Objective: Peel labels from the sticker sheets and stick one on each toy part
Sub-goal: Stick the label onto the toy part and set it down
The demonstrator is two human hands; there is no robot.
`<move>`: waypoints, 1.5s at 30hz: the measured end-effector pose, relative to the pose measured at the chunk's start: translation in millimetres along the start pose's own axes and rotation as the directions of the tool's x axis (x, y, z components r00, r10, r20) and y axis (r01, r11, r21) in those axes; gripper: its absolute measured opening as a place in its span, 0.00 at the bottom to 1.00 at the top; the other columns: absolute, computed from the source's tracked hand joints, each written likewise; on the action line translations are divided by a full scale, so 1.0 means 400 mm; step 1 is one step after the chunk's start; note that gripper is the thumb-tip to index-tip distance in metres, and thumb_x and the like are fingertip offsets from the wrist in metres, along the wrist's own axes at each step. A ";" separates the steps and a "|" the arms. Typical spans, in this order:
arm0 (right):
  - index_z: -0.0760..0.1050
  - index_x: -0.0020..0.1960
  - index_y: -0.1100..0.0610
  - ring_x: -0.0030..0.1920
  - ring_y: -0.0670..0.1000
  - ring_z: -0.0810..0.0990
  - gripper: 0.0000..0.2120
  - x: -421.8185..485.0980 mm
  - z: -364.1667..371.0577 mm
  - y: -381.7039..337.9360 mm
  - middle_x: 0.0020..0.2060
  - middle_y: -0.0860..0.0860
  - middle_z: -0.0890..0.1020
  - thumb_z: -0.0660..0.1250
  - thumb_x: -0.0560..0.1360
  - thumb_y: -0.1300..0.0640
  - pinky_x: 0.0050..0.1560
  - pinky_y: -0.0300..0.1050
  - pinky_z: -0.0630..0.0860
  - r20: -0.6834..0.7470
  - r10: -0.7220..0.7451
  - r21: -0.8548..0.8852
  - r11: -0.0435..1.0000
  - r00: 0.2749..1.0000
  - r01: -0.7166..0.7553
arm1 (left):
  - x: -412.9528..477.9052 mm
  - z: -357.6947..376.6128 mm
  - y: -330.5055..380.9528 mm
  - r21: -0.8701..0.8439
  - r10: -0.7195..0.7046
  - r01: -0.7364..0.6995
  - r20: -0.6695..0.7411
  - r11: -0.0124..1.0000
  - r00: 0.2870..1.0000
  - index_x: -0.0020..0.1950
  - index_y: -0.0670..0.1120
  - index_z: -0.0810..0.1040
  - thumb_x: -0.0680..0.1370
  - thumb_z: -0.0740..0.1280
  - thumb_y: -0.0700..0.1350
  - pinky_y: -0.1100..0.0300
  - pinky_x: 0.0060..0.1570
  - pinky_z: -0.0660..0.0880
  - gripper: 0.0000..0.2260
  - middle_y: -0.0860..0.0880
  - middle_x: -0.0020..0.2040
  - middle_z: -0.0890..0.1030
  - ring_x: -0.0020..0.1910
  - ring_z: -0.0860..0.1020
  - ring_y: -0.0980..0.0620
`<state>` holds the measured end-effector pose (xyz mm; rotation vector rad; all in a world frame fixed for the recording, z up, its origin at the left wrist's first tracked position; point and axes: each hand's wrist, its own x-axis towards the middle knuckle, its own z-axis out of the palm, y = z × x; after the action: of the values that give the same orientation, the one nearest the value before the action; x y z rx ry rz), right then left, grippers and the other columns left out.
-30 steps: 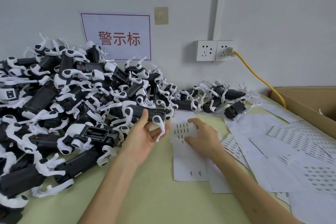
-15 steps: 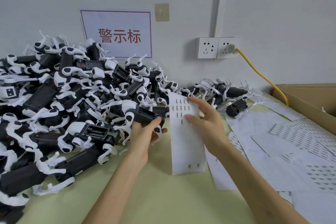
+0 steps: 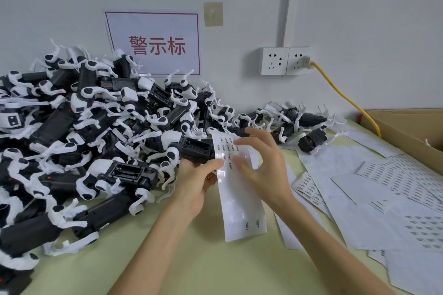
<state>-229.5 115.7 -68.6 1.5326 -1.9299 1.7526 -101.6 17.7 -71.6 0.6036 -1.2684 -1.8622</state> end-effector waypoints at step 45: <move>0.84 0.41 0.51 0.43 0.46 0.83 0.07 0.013 -0.020 -0.019 0.39 0.44 0.85 0.72 0.75 0.61 0.43 0.46 0.80 0.116 0.163 0.213 0.959 0.980 -0.185 | -0.020 -0.003 0.014 0.064 -0.008 0.002 0.082 0.998 0.997 0.62 0.31 0.77 0.75 0.68 0.29 0.56 0.37 0.81 0.15 0.40 0.44 0.86 0.41 0.85 0.45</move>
<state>-230.7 120.6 -57.6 1.5875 -2.0289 2.0673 -94.0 22.6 -67.1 0.5690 -1.3858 -1.8736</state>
